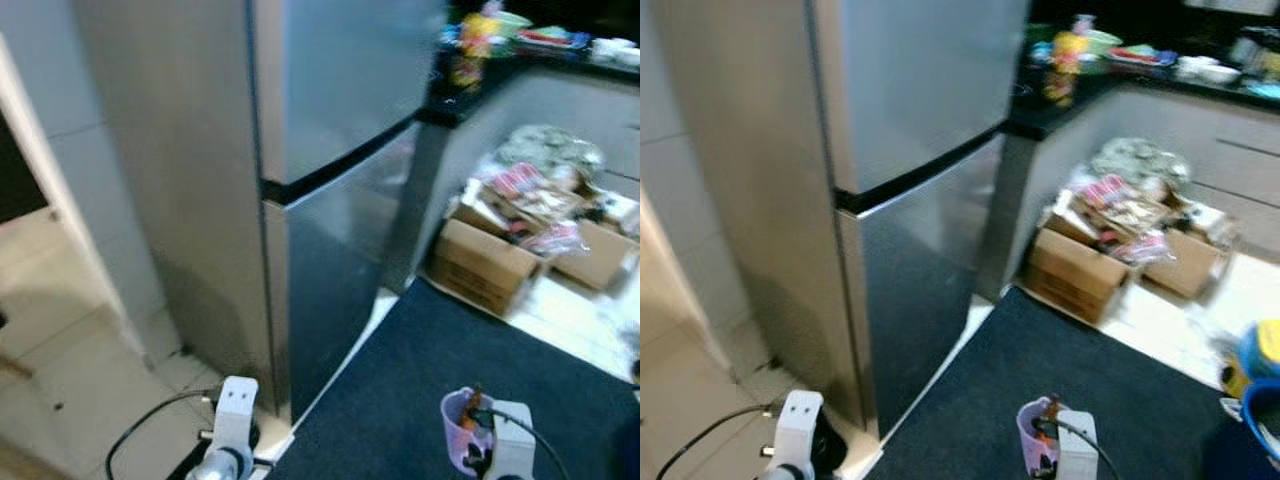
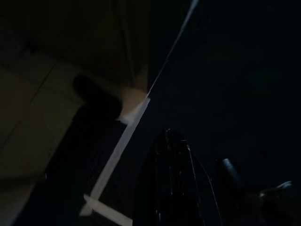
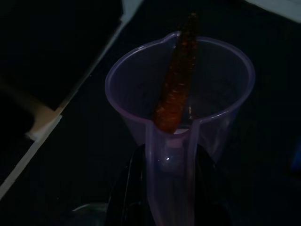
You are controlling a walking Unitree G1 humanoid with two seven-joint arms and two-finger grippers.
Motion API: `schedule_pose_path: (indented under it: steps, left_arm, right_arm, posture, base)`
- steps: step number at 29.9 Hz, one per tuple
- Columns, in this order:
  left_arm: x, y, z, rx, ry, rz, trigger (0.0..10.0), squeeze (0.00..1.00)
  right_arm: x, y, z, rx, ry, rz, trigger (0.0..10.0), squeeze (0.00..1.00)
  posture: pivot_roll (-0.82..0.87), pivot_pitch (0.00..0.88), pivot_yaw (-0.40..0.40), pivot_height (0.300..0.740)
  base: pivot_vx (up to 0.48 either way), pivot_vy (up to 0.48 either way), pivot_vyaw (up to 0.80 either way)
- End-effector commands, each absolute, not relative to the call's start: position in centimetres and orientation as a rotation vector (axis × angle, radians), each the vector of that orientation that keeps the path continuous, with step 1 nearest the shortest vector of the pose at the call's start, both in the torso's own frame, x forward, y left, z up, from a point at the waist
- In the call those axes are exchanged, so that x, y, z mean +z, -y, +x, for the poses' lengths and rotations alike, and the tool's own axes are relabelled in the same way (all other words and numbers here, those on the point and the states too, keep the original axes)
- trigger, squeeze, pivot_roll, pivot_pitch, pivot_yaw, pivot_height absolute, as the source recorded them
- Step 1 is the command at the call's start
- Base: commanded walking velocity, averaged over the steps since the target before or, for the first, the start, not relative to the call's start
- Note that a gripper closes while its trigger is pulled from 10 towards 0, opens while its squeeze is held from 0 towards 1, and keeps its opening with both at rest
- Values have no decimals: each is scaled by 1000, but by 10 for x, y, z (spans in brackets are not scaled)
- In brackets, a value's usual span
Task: Restocking fridge
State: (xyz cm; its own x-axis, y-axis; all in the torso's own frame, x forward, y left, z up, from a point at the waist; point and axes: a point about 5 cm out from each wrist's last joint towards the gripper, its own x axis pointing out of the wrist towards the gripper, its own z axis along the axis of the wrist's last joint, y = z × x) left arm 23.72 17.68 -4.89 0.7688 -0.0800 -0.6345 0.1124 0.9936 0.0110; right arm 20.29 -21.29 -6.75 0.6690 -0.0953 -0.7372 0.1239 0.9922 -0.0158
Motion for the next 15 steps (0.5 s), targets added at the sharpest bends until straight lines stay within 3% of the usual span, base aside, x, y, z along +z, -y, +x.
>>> schedule_pose_path:
  steps: [1, 4, 15]
  left_arm:
    - [-49, -177, 236, -109, -685, 58, 10000, 0]
    - [-49, -177, 236, -109, -681, 60, 10000, 0]
    - [-49, -184, 234, -69, -662, 69, 10000, 0]
  right_arm:
    - [-65, 217, 206, -143, -805, 49, 10000, 0]
    - [-65, 217, 206, -144, -805, 50, 10000, 0]
    - [-62, 214, 210, -75, -790, 14, 10000, 0]
  posture:
    - [-60, 0, -1, 740]
    - [-58, 0, -3, 740]
    - [-58, 0, -2, 740]
  base:
    - [0, 0, -800]
    - [0, 0, -796]
    - [0, 0, 0]
